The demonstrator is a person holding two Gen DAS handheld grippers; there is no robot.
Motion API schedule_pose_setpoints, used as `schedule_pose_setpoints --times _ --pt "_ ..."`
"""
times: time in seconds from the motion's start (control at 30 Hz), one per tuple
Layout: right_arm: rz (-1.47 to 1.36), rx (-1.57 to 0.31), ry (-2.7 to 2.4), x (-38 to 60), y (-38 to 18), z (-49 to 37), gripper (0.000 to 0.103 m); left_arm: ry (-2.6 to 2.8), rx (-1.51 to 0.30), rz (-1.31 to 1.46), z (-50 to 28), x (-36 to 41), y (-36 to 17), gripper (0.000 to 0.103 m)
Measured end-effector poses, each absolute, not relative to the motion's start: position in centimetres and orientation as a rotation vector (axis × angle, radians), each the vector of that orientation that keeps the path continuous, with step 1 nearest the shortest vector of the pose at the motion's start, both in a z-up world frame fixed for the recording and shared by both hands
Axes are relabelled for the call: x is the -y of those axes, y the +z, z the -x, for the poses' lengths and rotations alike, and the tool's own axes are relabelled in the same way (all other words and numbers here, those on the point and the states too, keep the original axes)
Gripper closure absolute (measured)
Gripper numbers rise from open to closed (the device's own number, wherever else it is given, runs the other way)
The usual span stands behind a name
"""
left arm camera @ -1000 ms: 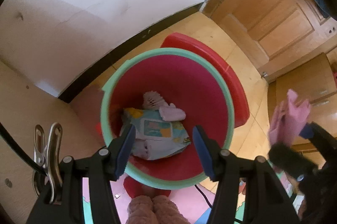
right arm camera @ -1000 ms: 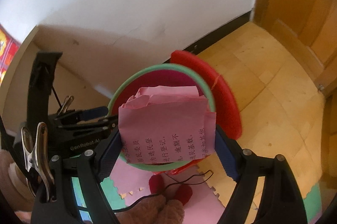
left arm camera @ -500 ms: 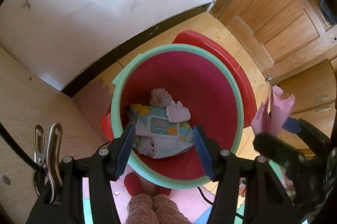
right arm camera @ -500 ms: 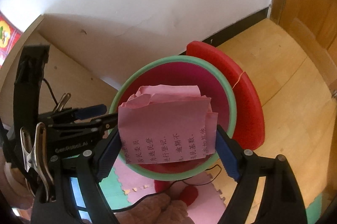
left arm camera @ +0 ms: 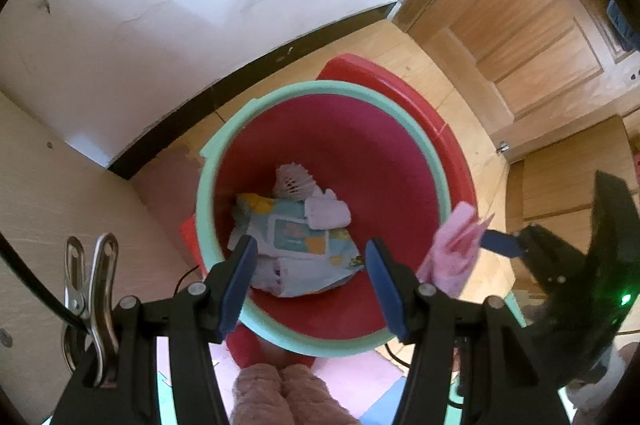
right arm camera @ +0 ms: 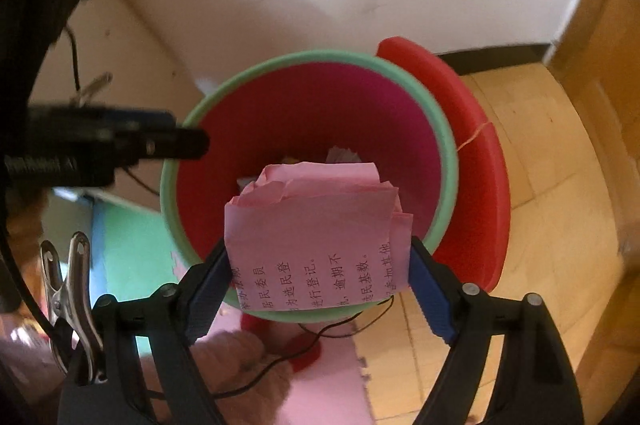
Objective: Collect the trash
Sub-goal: 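Open the left tool over the bucket while the right tool holds the pink paper, then open the right tool to drop the pink paper into the bucket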
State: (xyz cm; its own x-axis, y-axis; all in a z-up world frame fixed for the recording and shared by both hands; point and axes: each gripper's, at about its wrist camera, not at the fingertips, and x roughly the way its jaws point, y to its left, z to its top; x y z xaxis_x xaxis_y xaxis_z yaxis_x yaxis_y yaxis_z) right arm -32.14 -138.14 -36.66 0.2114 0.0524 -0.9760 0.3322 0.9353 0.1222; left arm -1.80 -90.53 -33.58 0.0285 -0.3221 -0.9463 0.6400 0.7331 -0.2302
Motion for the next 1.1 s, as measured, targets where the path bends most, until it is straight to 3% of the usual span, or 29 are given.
schedule_pose_setpoints --times 0.7,0.8,0.93,1.1 --pt "-0.304 -1.294 -0.080 138.1 -37.4 31.5 0.032 -0.816 -1.378 -0.245 1.9 92.0 -32.6 0.044" --pt "-0.364 -1.284 -0.077 138.5 -37.4 31.8 0.030 -0.814 -1.376 -0.245 1.9 92.0 -32.6 0.044" --pt "-0.366 -1.261 -0.116 138.6 -37.2 31.8 0.018 -0.810 -1.381 -0.240 1.8 91.8 -32.6 0.044" --pt "-0.360 -1.299 -0.124 138.2 -37.5 32.2 0.018 -0.817 -1.384 -0.241 1.8 91.5 -32.8 0.044"
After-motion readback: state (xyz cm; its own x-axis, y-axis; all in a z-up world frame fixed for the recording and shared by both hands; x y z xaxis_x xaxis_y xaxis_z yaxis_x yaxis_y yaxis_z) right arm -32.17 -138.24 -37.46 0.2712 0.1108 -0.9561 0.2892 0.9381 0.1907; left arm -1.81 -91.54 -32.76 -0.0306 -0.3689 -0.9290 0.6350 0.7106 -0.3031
